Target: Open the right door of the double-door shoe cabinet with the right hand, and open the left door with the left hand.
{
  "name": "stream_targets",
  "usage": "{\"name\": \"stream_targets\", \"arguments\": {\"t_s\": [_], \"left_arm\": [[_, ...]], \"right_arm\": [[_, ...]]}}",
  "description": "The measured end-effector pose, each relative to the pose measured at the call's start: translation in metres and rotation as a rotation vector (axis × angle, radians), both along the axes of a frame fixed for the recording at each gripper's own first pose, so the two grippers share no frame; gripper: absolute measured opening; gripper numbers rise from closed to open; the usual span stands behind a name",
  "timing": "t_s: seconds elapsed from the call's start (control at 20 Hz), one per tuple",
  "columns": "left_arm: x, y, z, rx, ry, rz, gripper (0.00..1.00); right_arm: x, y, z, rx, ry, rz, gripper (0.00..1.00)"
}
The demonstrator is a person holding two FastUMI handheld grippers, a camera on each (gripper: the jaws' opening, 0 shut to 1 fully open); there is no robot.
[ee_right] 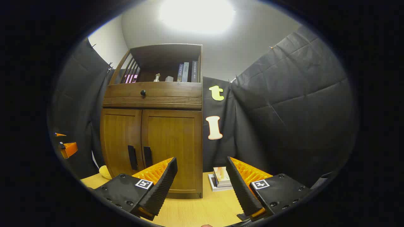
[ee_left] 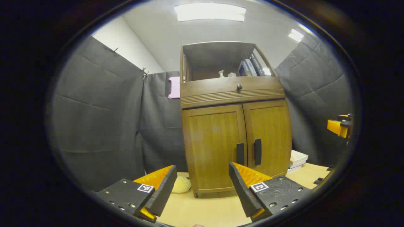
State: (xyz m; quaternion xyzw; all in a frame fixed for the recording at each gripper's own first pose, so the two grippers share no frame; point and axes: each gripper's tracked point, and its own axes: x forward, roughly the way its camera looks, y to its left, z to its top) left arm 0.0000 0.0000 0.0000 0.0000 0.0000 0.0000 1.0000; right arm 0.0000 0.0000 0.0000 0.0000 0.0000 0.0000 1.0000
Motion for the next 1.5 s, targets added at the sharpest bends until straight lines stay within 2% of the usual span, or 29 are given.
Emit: {"name": "stream_targets", "arguments": {"t_s": [0.95,1.5], "left_arm": [[-0.014,0.007,0.008,0.000,-0.024,0.009,0.95],[-0.034,0.027,0.016,0.006,-0.031,0.071,0.95]], "right_arm": [[-0.002,0.011,-0.001,-0.001,0.001,0.027,0.97],[0.049,0.065,0.004,0.025,-0.007,0.150,0.98]]}}
